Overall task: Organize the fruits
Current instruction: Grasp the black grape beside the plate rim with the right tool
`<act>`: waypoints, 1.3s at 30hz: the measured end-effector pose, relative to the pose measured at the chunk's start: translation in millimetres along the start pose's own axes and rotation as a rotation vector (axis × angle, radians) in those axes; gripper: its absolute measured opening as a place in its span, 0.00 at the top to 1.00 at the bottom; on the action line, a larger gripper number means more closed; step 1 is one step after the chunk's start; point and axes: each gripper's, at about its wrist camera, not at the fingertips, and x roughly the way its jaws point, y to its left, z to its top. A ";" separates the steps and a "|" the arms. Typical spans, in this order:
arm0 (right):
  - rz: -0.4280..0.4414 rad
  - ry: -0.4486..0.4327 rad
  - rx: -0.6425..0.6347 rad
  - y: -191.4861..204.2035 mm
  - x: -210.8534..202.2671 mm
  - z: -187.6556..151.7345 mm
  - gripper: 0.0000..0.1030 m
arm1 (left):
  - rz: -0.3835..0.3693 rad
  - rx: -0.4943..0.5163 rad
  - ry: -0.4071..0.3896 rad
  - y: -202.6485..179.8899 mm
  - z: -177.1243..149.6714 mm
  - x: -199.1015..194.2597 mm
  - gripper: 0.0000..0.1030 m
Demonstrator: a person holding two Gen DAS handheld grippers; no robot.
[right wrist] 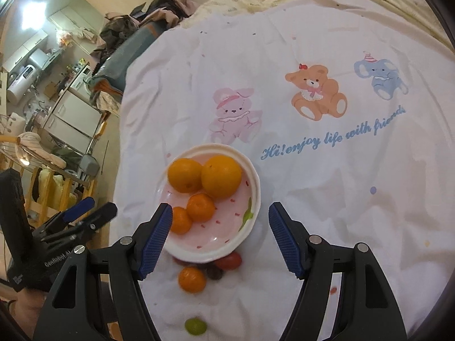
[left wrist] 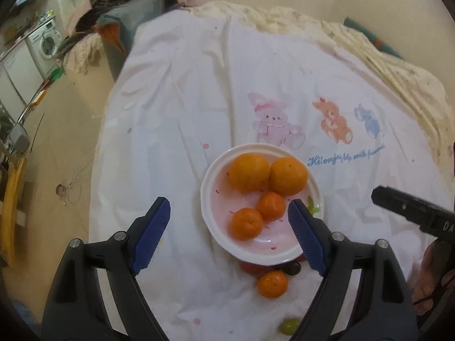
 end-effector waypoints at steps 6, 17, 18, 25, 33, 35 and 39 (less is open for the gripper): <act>0.005 -0.010 0.009 -0.6 -13.6 -19.6 0.29 | -0.002 -0.067 0.004 16.5 -16.9 -16.2 0.20; -0.026 0.074 0.089 -23.0 19.0 -54.0 0.29 | 0.000 -0.117 0.069 24.0 -47.1 2.9 0.20; -0.028 0.084 0.094 -23.9 22.4 -54.8 0.29 | -0.001 -0.121 0.076 23.9 -47.4 5.0 0.20; 0.039 0.215 0.141 -19.9 58.5 -71.1 0.37 | -0.013 -0.136 0.088 20.2 -45.6 9.4 0.20; 0.042 0.323 0.185 -13.5 101.2 -86.8 0.67 | -0.040 -0.149 0.086 18.4 -41.8 6.7 0.20; 0.036 0.333 0.191 -14.5 107.2 -87.1 0.68 | -0.040 -0.152 0.089 19.7 -42.0 6.8 0.20; 0.033 0.338 0.204 -12.2 118.3 -87.8 0.69 | -0.048 -0.175 0.099 22.0 -42.2 7.1 0.20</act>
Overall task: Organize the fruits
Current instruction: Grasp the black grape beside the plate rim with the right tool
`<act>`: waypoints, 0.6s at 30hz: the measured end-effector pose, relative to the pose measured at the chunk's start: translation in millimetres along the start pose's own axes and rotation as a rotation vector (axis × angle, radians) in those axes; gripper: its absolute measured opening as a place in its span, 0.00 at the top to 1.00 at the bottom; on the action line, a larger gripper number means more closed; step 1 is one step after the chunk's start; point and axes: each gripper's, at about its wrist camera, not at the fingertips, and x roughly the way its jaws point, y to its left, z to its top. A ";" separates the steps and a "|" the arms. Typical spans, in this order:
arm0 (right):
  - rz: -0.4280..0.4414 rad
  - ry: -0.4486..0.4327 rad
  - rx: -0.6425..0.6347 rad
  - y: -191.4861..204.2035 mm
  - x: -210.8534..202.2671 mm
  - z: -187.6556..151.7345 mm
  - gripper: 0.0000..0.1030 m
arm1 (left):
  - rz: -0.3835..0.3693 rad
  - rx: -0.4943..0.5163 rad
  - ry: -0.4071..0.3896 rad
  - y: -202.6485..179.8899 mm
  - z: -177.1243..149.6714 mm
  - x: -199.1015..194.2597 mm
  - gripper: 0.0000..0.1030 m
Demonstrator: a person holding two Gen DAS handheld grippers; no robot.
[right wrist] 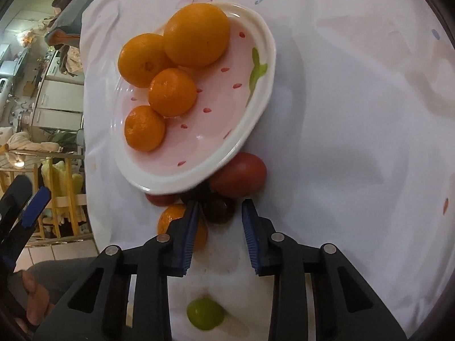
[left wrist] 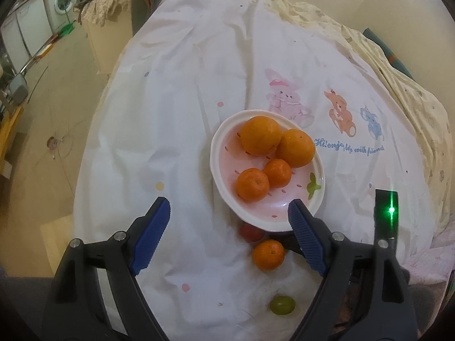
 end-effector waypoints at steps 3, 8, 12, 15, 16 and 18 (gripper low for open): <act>-0.019 -0.004 -0.011 2.0 3.3 1.8 0.70 | 0.001 -0.008 -0.003 2.2 0.0 -0.3 0.20; -0.032 0.003 -0.033 -0.2 2.2 -1.4 0.83 | 0.006 -0.004 -0.004 1.8 -0.1 -0.1 0.20; -0.031 -0.007 -0.057 2.7 -3.3 -1.2 0.83 | 0.020 0.012 -0.014 0.2 -1.0 -0.5 0.20; -0.013 -0.023 -0.054 2.1 -17.0 0.1 0.83 | 0.030 0.019 -0.011 1.2 -1.3 0.7 0.20; 0.004 -0.027 -0.044 0.2 -23.9 0.2 0.83 | 0.030 0.016 -0.009 1.9 -1.4 1.1 0.20; 0.013 -0.045 -0.045 0.8 -38.1 -0.2 0.83 | 0.035 0.013 0.001 3.0 -1.7 3.1 0.20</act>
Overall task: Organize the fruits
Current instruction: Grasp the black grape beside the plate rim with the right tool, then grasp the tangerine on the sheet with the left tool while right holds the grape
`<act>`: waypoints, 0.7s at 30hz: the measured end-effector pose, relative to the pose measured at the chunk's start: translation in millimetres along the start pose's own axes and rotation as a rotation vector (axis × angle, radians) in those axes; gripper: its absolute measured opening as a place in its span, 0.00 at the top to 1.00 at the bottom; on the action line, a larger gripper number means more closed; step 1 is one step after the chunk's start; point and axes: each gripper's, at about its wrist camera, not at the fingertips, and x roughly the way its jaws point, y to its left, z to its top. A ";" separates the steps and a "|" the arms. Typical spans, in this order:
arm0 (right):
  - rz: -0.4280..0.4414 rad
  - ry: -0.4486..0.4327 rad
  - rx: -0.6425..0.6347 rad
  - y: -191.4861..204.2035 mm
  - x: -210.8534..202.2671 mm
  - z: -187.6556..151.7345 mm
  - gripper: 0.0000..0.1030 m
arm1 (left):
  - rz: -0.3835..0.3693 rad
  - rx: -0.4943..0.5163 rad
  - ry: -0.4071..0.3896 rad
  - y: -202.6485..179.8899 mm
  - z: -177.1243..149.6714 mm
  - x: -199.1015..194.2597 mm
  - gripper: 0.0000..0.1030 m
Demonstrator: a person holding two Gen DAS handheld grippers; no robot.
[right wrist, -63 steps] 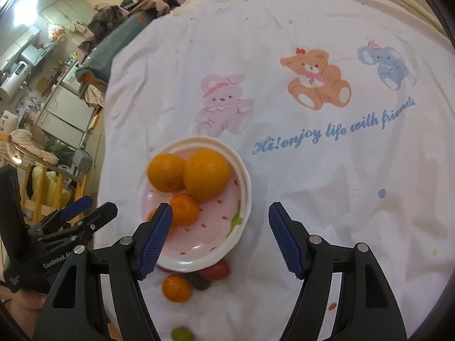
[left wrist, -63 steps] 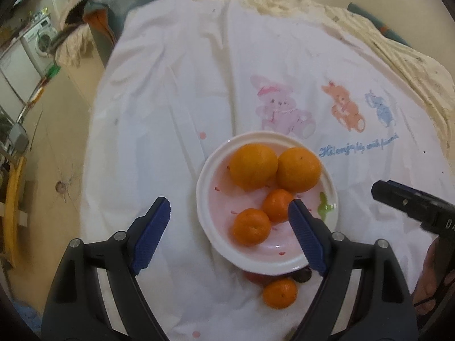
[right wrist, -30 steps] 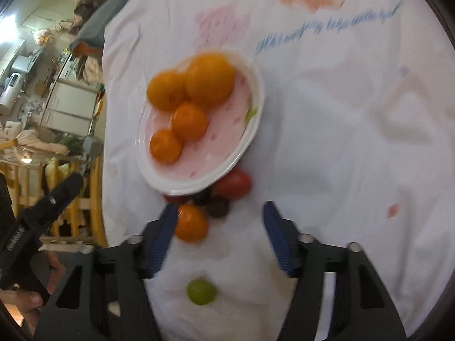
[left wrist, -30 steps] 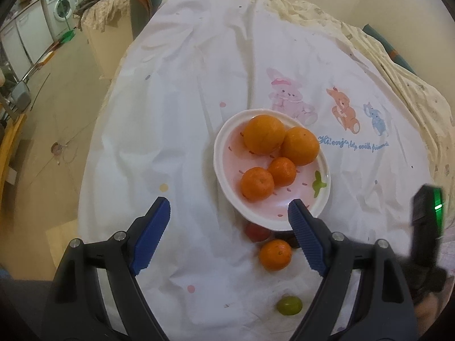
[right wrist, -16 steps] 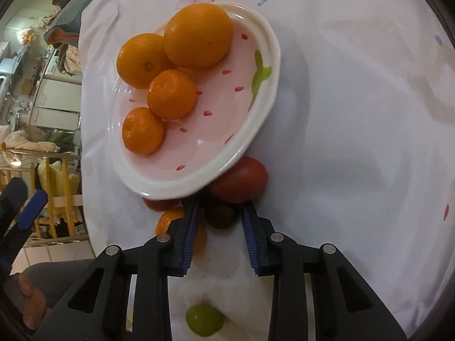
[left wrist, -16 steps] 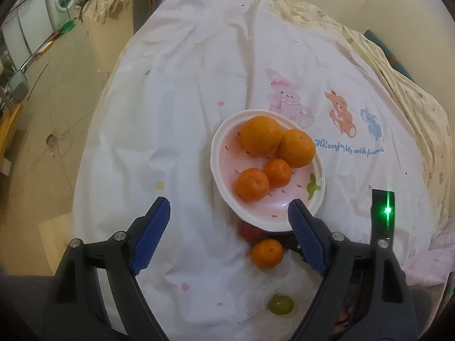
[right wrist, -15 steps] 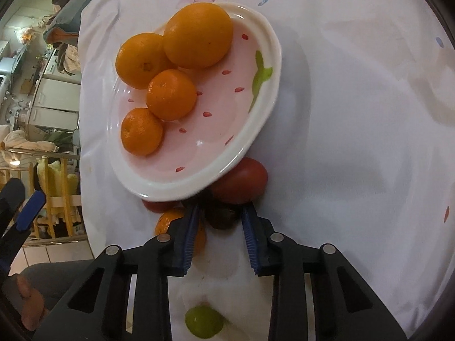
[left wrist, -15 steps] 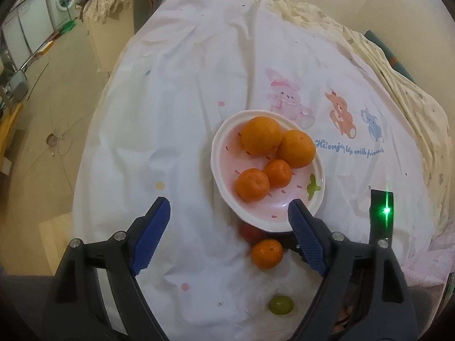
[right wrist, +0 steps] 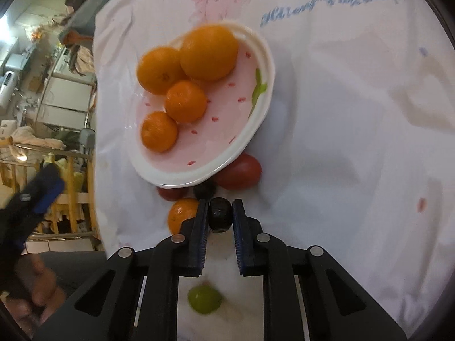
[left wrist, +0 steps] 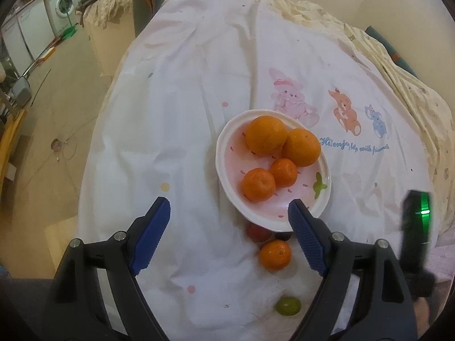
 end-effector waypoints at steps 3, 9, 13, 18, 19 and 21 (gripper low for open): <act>0.005 -0.038 -0.013 1.2 -23.7 2.7 0.83 | 0.009 0.015 0.021 -1.9 -2.0 4.6 0.20; -0.014 -0.102 -0.043 -2.1 -60.3 5.1 0.83 | 0.017 0.065 0.057 -12.8 -8.3 12.7 0.20; 0.002 -0.152 -0.035 -13.8 -74.0 3.2 0.83 | 0.013 0.084 0.095 -20.2 -13.9 20.4 0.20; 0.051 -0.195 0.011 -22.6 -78.4 2.4 0.83 | 0.006 0.141 0.170 -38.4 -28.7 39.7 0.20; 0.048 -0.204 0.010 -22.8 -80.0 1.8 0.83 | 0.009 0.153 0.187 -42.0 -32.2 44.5 0.20; 0.043 -0.215 0.004 -23.7 -83.8 1.7 0.83 | 0.015 0.175 0.224 -50.2 -39.3 55.6 0.21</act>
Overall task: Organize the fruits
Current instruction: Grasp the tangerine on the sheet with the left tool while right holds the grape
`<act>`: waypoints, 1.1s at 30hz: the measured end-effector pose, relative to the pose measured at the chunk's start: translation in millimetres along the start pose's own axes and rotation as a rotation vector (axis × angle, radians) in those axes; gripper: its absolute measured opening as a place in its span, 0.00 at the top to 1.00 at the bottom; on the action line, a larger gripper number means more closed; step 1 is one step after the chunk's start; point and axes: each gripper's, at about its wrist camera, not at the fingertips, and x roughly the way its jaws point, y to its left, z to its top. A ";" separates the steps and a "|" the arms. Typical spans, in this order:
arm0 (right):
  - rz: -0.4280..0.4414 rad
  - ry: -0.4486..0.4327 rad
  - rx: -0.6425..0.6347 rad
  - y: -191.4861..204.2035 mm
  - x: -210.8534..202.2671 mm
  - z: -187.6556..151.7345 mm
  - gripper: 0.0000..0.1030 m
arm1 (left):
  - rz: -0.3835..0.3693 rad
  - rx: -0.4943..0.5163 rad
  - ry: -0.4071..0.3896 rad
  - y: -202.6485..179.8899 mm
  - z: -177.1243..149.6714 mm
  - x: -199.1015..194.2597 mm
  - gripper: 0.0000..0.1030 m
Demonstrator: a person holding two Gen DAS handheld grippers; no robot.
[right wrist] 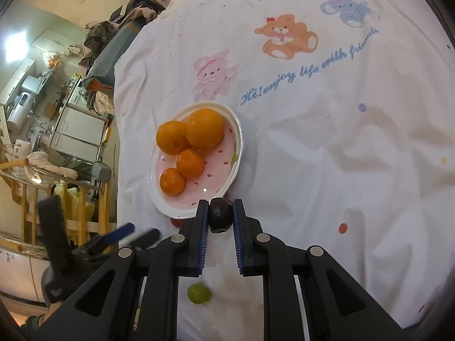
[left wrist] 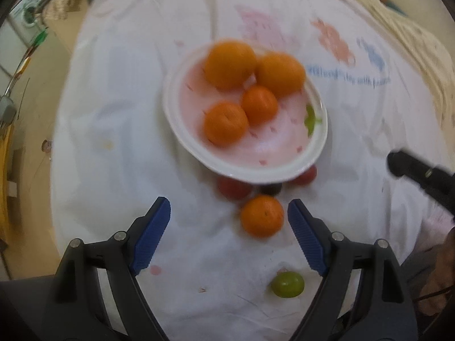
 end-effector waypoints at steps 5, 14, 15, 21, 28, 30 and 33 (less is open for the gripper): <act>-0.004 0.005 0.017 -7.0 0.0 0.0 0.83 | 0.027 0.049 0.060 -18.7 -6.4 23.1 0.22; 0.000 0.007 0.018 -8.1 -0.6 0.1 0.83 | 0.074 0.100 0.088 -30.7 -10.7 40.7 0.38; 0.001 0.006 0.018 -7.9 -0.6 0.3 0.83 | 0.074 0.107 0.088 -31.5 -11.2 40.5 0.39; -0.009 0.008 0.006 -5.1 1.7 0.2 0.83 | 0.033 0.143 0.083 -39.1 -12.6 35.9 0.62; -0.033 0.011 -0.005 -4.5 5.1 0.1 0.83 | 0.019 0.160 0.055 -42.0 -11.9 19.6 0.63; -0.038 0.009 -0.005 -4.7 4.8 0.5 0.83 | 0.009 0.153 0.044 -41.0 -12.2 12.3 0.62; -0.043 0.004 -0.006 -4.8 4.2 1.6 0.83 | 0.016 0.153 0.014 -32.9 -12.3 2.9 0.63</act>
